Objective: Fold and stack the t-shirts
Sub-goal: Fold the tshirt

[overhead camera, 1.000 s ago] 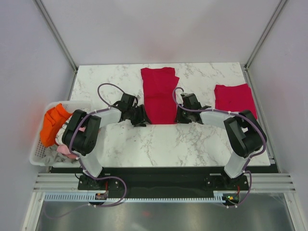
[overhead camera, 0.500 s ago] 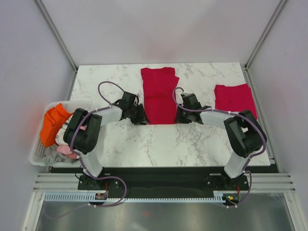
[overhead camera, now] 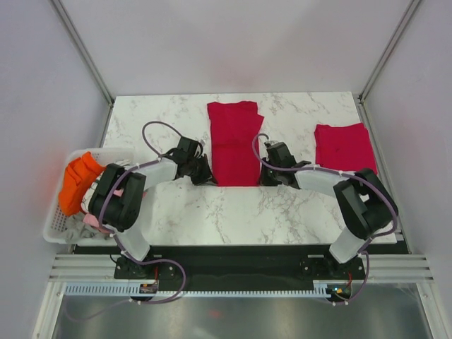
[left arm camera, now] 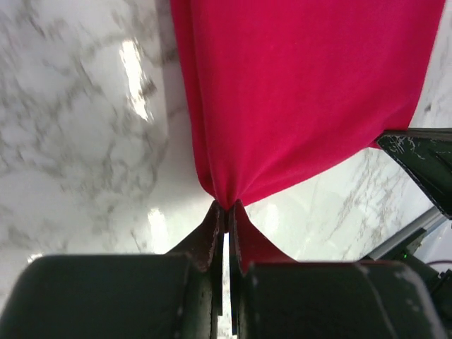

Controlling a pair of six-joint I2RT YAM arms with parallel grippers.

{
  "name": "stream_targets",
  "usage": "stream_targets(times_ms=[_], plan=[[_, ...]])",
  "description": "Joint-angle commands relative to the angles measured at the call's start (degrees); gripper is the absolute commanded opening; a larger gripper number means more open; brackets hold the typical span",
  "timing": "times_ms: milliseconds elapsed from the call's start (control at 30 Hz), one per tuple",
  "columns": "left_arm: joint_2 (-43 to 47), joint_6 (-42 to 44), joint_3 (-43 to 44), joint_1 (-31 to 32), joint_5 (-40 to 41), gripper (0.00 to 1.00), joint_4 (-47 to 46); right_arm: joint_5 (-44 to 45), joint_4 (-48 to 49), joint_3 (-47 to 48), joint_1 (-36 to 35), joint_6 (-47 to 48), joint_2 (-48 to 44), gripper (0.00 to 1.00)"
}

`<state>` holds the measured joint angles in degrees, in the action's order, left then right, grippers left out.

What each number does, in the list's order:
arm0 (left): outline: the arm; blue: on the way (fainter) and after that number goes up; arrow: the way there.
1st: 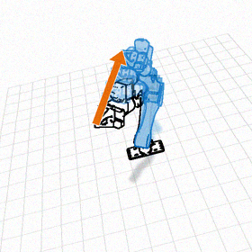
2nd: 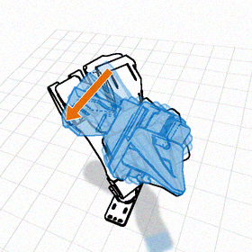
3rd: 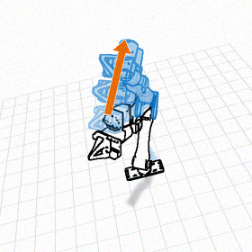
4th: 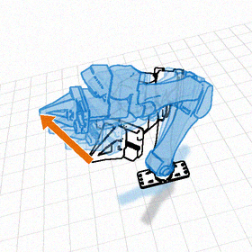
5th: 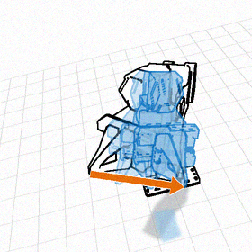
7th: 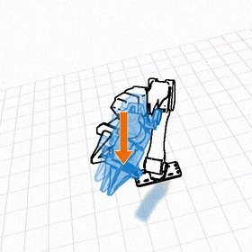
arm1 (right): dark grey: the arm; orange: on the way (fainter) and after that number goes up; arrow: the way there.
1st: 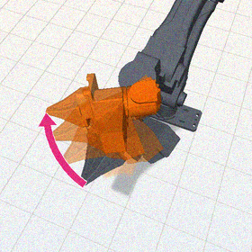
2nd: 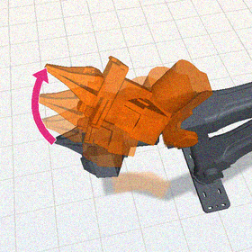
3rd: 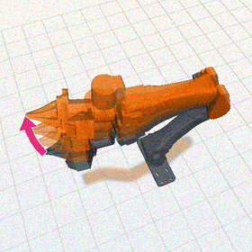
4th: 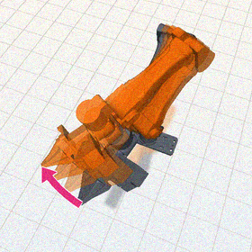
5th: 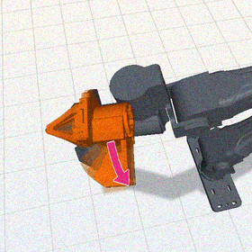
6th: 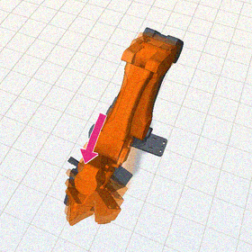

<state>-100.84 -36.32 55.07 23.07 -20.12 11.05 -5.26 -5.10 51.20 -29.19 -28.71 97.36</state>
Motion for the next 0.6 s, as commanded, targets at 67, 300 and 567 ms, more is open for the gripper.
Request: stream_targets(times_ms=[67,300,567], plan=[[12.0,0.9,-6.4,1.5,-4.0,0.02,2.3,2.2,-0.3,-8.5,-2.9,-1.3,-12.6,0.00],[26.4,-1.3,-15.2,6.3,-3.9,0.02,6.1,4.9,-6.7,-15.3,-7.5,-3.4,-29.6,0.00],[38.4,-6.4,-17.9,10.9,-8.2,0.02,10.0,6.7,-17.7,-14.1,-9.8,-5.3,-46.6,0.00]])
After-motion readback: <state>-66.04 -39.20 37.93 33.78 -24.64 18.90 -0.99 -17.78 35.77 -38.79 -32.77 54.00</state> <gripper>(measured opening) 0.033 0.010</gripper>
